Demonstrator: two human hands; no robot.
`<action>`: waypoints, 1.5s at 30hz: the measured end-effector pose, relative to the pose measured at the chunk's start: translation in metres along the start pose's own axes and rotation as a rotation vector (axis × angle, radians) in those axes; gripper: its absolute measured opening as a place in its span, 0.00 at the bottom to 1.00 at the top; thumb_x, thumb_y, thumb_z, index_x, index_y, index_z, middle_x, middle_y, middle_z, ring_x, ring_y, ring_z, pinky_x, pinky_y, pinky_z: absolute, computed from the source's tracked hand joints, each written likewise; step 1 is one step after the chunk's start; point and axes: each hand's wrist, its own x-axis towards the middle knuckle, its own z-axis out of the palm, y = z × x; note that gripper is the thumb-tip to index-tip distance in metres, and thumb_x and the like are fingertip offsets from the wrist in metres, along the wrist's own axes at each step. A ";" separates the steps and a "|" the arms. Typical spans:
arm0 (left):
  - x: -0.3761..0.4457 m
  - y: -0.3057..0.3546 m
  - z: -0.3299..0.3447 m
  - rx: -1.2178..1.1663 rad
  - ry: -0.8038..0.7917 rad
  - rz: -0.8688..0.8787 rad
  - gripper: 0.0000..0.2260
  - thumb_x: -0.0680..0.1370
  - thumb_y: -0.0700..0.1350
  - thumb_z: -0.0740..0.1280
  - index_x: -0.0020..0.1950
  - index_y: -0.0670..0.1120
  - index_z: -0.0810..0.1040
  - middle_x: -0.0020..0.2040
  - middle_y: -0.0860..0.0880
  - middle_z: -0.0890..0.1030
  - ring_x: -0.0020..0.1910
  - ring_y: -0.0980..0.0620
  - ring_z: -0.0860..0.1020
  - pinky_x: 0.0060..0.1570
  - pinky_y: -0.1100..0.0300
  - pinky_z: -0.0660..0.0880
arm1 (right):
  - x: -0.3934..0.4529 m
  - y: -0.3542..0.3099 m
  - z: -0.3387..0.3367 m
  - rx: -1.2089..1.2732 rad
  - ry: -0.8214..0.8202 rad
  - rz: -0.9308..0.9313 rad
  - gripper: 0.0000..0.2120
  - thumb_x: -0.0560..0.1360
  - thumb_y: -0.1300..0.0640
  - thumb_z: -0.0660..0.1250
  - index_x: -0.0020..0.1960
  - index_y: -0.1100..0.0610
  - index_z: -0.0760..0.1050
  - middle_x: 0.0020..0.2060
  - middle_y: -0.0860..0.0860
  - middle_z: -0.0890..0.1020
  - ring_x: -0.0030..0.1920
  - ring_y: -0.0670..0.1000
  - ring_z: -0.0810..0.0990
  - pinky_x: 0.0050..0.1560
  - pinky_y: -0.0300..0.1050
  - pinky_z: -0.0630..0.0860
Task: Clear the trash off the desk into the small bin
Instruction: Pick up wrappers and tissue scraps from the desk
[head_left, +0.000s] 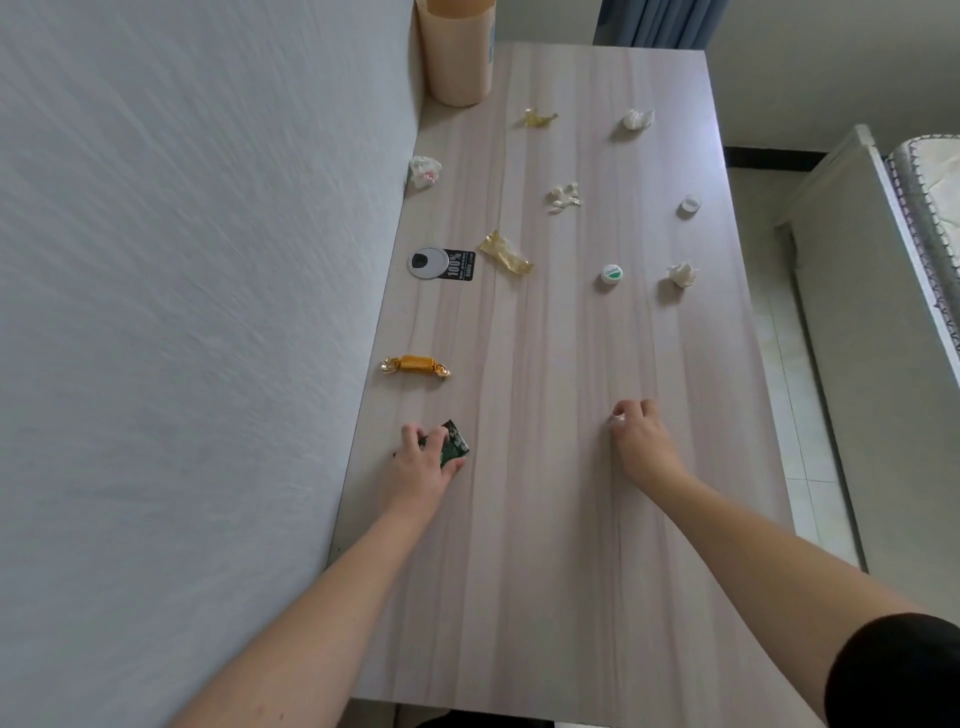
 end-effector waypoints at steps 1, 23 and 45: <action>-0.001 0.000 0.001 0.013 0.007 0.023 0.15 0.75 0.53 0.66 0.53 0.43 0.73 0.53 0.40 0.68 0.41 0.39 0.76 0.36 0.47 0.78 | -0.001 0.003 0.000 -0.016 -0.019 -0.011 0.11 0.81 0.56 0.52 0.59 0.59 0.68 0.59 0.58 0.69 0.46 0.55 0.69 0.46 0.48 0.68; -0.057 0.123 0.006 -0.126 -0.001 0.302 0.11 0.79 0.47 0.61 0.53 0.41 0.76 0.48 0.43 0.75 0.40 0.42 0.78 0.38 0.52 0.73 | -0.128 0.094 -0.045 0.075 0.090 0.185 0.24 0.79 0.44 0.51 0.29 0.56 0.61 0.24 0.51 0.67 0.26 0.50 0.66 0.29 0.45 0.60; -0.225 0.433 0.085 0.010 -0.161 0.754 0.18 0.77 0.55 0.61 0.34 0.43 0.72 0.51 0.52 0.66 0.32 0.53 0.73 0.36 0.58 0.74 | -0.321 0.348 -0.199 0.029 0.441 0.171 0.29 0.75 0.33 0.40 0.31 0.53 0.62 0.24 0.49 0.71 0.24 0.49 0.67 0.24 0.44 0.57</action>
